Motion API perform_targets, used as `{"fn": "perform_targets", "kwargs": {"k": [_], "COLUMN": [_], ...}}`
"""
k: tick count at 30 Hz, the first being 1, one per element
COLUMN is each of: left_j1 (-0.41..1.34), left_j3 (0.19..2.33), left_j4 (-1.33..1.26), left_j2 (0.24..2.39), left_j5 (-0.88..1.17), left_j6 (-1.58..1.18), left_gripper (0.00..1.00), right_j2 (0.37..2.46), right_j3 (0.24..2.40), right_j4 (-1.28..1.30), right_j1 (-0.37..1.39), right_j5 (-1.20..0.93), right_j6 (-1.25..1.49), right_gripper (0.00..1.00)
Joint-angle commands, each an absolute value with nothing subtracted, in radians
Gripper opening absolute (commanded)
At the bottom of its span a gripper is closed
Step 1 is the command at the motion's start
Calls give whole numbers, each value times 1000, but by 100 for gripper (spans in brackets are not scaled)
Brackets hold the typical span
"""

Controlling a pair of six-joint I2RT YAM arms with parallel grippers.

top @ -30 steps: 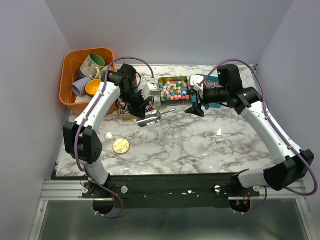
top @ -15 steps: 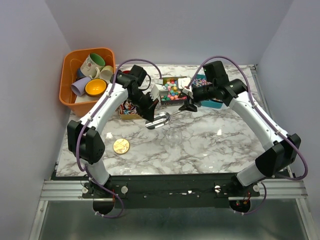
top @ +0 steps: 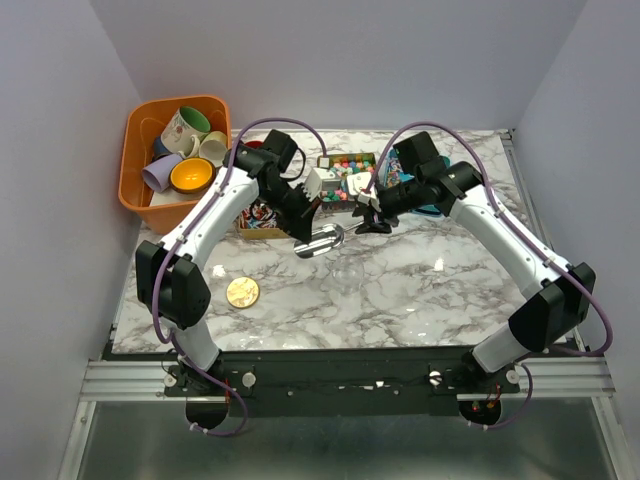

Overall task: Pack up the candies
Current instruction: Pick up the spatula from the center of the board.

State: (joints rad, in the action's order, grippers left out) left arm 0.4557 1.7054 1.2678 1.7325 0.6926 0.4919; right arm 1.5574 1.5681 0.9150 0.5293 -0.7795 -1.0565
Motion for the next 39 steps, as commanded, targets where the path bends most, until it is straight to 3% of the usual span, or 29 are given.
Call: {"fn": "perform_targets", "kwargs": {"k": [1,19,28,39], "left_j1": [456,456,459,460], "left_j3": [1740,1723,1729,1729], "left_j4": [1227,1223,1221,1218], "left_j2": [1720,1721,1743,1744], "left_j5": [716,700,684,673], "left_j6": [466,446,423,423], "left_gripper": [0,0,0,0], "right_j2": [1545,1582,1588,1604], "right_j3": [1516,1559,1565,1572], "right_j4": [959,942,965,965], "right_j1": [537,548,618,632], "right_j5": [-782,-770,-647,-588], "right_j6": [-1065,-1026,-1097,-1085], "right_gripper": [48,49,49,34]}}
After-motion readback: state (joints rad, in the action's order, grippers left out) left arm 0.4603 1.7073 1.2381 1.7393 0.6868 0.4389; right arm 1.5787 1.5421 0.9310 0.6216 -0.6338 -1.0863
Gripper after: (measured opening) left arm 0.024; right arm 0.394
